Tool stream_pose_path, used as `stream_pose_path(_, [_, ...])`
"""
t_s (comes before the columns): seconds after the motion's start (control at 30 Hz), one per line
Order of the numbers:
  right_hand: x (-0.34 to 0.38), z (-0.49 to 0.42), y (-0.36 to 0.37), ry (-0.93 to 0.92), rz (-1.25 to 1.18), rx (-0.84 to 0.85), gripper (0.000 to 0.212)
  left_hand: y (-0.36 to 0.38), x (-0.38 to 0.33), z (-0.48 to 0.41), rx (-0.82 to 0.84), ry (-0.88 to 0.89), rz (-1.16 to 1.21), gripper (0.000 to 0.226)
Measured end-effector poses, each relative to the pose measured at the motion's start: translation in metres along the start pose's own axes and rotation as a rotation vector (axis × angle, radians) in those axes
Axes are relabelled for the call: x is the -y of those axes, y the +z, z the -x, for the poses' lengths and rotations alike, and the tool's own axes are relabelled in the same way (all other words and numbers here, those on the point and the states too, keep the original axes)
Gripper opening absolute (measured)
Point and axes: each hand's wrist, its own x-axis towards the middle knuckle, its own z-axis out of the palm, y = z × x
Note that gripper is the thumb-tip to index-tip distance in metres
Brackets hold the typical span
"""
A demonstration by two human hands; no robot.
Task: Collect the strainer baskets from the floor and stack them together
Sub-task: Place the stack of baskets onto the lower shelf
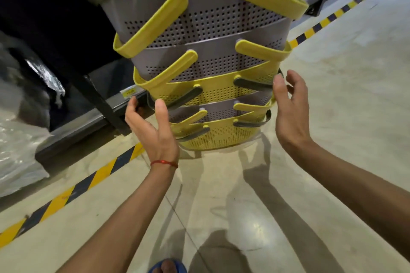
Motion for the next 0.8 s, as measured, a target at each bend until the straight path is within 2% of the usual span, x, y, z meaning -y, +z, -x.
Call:
stream_pose_path(0.1, [0.002, -0.005, 0.011, 0.065, -0.099, 0.037, 0.091, 0.005, -0.002, -0.009, 0.111, -0.096, 0.067, 0.079])
stream_pose_path(0.23, [-0.001, -0.013, 0.018, 0.039, -0.201, 0.115, 0.086, 0.012, -0.007, -0.017, 0.23, -0.195, 0.162, 0.074])
stream_pose_path(0.43, [-0.007, -0.021, 0.021, 0.084, -0.306, 0.116, 0.081, 0.016, -0.001, -0.022, 0.219, -0.268, 0.209, 0.079])
stream_pose_path(0.57, [-0.013, -0.028, 0.023, 0.133, -0.307, 0.119, 0.097, 0.019, 0.003, -0.022, 0.199, -0.329, 0.225, 0.096])
stream_pose_path(0.73, [-0.015, -0.031, 0.023, 0.1, -0.31, 0.146, 0.079, 0.024, 0.008, -0.026, 0.199, -0.341, 0.275, 0.093])
stream_pose_path(0.8, [-0.014, -0.03, 0.024, 0.121, -0.351, 0.182, 0.075, 0.023, 0.011, -0.027, 0.208, -0.342, 0.282, 0.101])
